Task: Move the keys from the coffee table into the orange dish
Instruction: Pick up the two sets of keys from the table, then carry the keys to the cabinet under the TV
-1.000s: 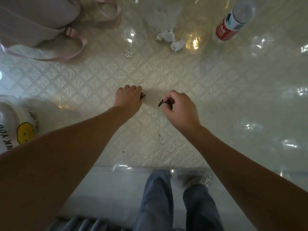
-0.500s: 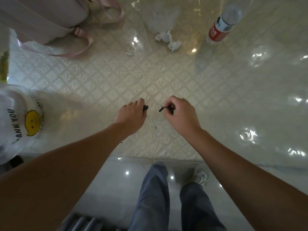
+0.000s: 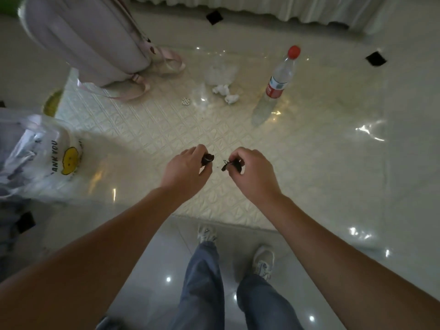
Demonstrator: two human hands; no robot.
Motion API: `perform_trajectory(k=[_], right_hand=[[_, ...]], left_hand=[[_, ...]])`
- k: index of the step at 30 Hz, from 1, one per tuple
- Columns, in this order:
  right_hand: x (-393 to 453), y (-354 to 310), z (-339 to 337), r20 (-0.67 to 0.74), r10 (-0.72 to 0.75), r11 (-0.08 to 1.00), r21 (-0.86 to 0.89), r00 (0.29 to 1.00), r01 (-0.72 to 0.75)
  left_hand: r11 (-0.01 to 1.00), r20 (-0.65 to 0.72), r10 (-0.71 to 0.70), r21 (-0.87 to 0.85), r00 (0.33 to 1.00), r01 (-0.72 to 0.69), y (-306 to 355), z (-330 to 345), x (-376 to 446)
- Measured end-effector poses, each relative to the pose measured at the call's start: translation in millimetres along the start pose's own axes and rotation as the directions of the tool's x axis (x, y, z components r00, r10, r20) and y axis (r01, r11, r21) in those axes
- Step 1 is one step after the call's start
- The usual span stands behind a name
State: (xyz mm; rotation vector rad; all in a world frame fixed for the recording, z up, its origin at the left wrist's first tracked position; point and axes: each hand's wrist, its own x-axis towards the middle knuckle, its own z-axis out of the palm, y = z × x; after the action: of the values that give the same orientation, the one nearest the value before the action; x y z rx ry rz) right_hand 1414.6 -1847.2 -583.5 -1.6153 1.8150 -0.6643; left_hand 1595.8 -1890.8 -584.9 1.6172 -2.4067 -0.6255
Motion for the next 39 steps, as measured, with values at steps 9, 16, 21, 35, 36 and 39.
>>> perform_trajectory(k=[9,16,21,35,36,39], right_hand=[[-46,-63,-135,0.098,-0.124,0.983,-0.12,0.987,0.136],[-100,-129,-210,0.001,-0.15,0.98,-0.133,0.989,0.148],[-146,-178,-211,-0.058,-0.122,0.991,-0.065,0.991,0.118],[-216,-348,-117,-0.073,-0.361,0.932,-0.002,0.93,0.362],[-219,-357,-111,-0.071,-0.372,0.928,-0.009,0.925,0.373],[-225,-377,-99,-0.065,-0.394,0.919,-0.013,0.917,0.394]], left_hand=[[0.997,-0.245,-0.082,-0.016,0.966,0.081,105,-105,-61],[0.996,-0.314,-0.083,-0.048,0.946,0.072,153,-196,-117],[0.99,-0.409,-0.135,-0.082,0.903,0.111,162,-243,-169],[0.969,-0.488,-0.236,-0.051,0.84,0.243,79,-333,-314],[0.967,-0.49,-0.243,-0.056,0.837,0.248,72,-337,-322],[0.965,-0.503,-0.252,-0.066,0.827,0.253,56,-345,-340]])
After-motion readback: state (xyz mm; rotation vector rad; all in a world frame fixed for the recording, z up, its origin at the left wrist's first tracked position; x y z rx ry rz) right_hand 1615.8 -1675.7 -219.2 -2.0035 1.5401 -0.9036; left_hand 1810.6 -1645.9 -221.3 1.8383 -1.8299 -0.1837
